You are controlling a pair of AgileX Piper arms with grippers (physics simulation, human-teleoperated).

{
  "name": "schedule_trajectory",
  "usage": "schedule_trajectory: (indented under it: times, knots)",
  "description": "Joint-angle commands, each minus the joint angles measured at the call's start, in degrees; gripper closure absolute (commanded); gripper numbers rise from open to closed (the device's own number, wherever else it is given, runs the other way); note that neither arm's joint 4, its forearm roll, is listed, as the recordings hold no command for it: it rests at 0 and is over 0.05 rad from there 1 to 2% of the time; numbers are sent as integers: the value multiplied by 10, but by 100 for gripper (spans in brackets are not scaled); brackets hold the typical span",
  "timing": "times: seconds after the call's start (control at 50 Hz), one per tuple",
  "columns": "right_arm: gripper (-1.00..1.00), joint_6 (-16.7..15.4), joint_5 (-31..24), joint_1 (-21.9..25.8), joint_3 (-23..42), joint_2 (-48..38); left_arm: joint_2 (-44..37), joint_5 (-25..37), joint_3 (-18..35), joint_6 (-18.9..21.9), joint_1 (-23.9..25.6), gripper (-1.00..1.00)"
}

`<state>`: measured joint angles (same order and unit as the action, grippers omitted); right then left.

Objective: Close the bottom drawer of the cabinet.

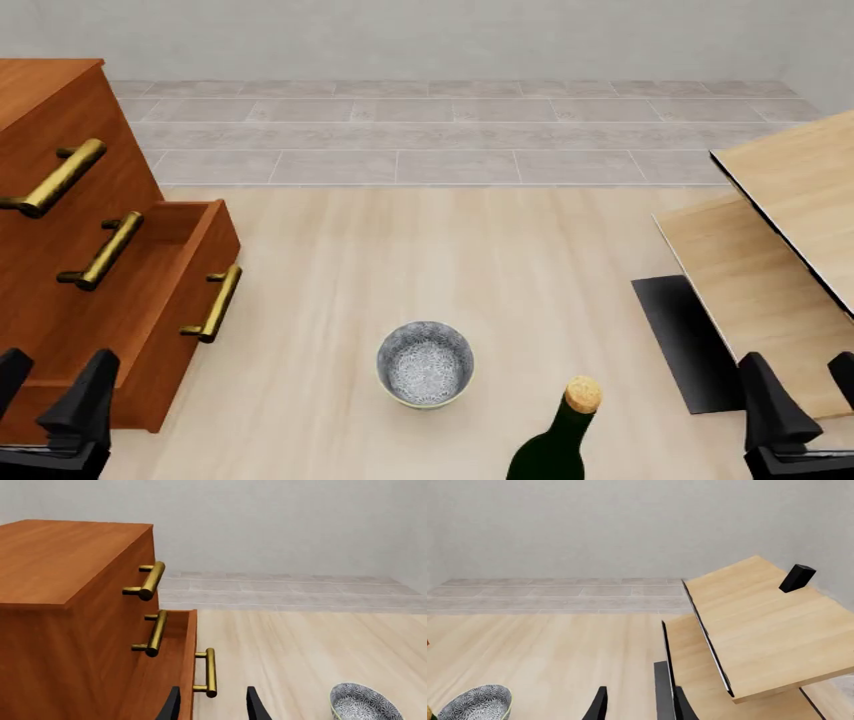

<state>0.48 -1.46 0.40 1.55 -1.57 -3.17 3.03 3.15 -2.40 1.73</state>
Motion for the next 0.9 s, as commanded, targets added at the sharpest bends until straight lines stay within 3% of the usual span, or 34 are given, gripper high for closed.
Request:
schedule_trajectory:
  times: [0.02,0.38,0.56,0.64,0.66,0.9]
  knots:
    - [-100,-15,17,0,-14,15,31,-32,-29,29,-17,-100]
    - [-100,-15,13,-5,-14,15,31,-39,-27,20,2,-100]
    - [-100,-15,13,-5,-15,15,31,-49,-30,12,42,-100]
    - [-100,-14,14,-5,-15,15,31,-61,-31,20,76,-100]
    - [-100,-12,13,-6,-14,15,26,-74,-30,23,130,-100]
    - [-100,-8,11,-9,-11,15,-68,-150,-31,22,212,-100]
